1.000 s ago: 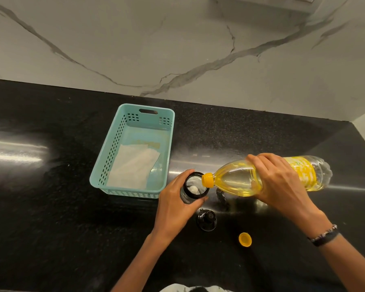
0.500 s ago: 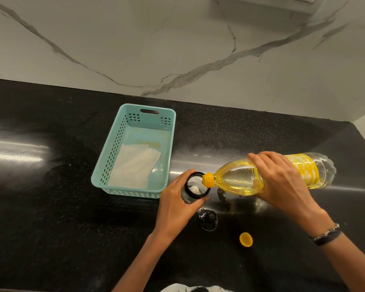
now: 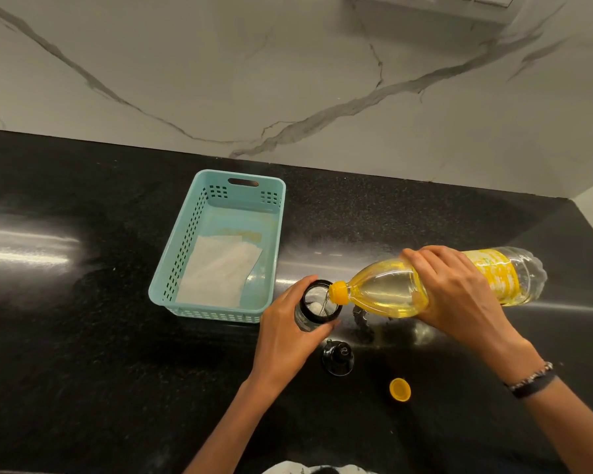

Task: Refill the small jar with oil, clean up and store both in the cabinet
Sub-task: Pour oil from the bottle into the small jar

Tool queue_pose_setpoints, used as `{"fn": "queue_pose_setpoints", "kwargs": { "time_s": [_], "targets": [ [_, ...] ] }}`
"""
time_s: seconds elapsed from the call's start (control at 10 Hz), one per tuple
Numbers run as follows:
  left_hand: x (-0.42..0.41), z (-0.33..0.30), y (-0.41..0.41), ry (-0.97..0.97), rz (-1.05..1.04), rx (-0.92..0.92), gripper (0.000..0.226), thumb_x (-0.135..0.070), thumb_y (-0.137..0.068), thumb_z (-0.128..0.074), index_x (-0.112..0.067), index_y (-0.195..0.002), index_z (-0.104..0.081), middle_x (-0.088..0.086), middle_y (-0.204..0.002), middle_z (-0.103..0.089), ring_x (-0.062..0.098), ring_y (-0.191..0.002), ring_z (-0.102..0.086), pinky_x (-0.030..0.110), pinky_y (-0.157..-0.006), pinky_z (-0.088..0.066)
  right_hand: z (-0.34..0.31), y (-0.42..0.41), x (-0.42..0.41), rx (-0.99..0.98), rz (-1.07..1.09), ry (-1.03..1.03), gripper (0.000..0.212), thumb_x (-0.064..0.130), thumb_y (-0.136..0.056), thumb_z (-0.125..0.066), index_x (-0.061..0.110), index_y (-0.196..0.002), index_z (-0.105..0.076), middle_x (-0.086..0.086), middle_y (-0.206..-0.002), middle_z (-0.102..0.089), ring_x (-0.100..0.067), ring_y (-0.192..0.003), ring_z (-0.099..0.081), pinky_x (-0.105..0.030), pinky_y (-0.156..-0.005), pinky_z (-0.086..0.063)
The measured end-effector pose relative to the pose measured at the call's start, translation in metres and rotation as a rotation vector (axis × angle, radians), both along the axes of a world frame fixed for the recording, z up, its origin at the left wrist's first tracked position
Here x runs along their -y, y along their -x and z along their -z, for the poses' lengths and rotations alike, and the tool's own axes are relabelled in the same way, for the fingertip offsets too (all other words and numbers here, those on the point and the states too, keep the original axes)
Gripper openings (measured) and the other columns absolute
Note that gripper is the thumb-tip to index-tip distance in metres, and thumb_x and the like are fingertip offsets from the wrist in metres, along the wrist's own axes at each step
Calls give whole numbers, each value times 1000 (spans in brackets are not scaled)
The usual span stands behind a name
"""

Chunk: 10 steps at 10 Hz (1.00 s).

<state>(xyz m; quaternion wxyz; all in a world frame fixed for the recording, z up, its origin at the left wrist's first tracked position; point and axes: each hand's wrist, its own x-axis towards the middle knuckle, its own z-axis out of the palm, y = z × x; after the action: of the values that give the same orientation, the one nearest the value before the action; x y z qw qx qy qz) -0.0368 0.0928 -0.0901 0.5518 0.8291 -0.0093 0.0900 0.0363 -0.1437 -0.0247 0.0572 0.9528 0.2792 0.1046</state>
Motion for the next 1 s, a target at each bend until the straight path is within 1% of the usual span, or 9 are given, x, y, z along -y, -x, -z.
{"fn": "queue_pose_setpoints", "kwargs": {
  "time_s": [0.1, 0.2, 0.3, 0.5, 0.6, 0.7, 0.8, 1.0],
  "targets": [
    [0, 0, 0, -4, -2, -14, 65, -24, -69, -85, -30, -126, -55, -25, -109, -59, -10, -107, -56, 4, -87, -42, 1, 0, 0, -5, 0, 2, 83, 30, -48, -93, 0, -118, -60, -14, -103, -67, -31, -98, -62, -40, -85, -51],
    [0, -2, 0, -5, -6, -14, 65, -21, -68, -85, -33, -124, -53, -29, -108, -57, -13, -106, -55, 2, -86, -41, 0, 0, 0, -9, 0, 4, 85, 31, -47, -94, 0, -118, -60, -14, -103, -67, -31, -98, -62, -40, -85, -51],
    [0, -2, 0, -1, -6, -12, 64, -21, -68, -85, -33, -123, -53, -29, -107, -57, -13, -105, -55, 2, -85, -41, -1, 0, 0, -9, -1, 4, 84, 30, -47, -94, 0, -118, -60, -14, -104, -67, -31, -98, -62, -40, -85, -51],
    [0, 1, 0, -10, -8, -27, 65, -24, -68, -85, -25, -127, -56, -19, -111, -62, -9, -108, -55, 3, -87, -42, -1, 0, 0, -7, -1, 8, 83, 28, -47, -94, 0, -119, -60, -14, -104, -67, -31, -99, -62, -40, -86, -51],
    [0, 0, 0, -9, -7, -24, 65, -23, -68, -85, -25, -127, -56, -22, -110, -60, -12, -106, -54, 2, -86, -41, -1, 0, 1, -7, -2, 10, 84, 29, -47, -94, 0, -119, -60, -14, -104, -67, -31, -99, -62, -40, -86, -51],
    [0, -1, 0, 7, -1, -16, 64, -19, -68, -85, -31, -124, -55, -24, -109, -61, -8, -105, -57, 5, -86, -43, 0, -1, 1, -3, 5, 4, 81, 25, -49, -93, 1, -118, -60, -12, -102, -67, -30, -99, -61, -39, -86, -50],
    [0, -2, 0, 5, 0, -8, 64, -19, -69, -85, -35, -122, -53, -26, -108, -60, -9, -105, -57, 5, -86, -43, -1, -2, 1, -3, 4, 7, 81, 25, -48, -93, 1, -118, -60, -12, -102, -67, -30, -98, -61, -39, -86, -50],
    [0, -1, 0, 6, 0, -1, 63, -20, -69, -84, -35, -121, -53, -26, -107, -60, -10, -104, -57, 4, -86, -42, -4, -1, 0, -7, 3, 10, 83, 27, -46, -94, 0, -117, -61, -14, -102, -67, -32, -98, -63, -40, -85, -51]
  ]
}}
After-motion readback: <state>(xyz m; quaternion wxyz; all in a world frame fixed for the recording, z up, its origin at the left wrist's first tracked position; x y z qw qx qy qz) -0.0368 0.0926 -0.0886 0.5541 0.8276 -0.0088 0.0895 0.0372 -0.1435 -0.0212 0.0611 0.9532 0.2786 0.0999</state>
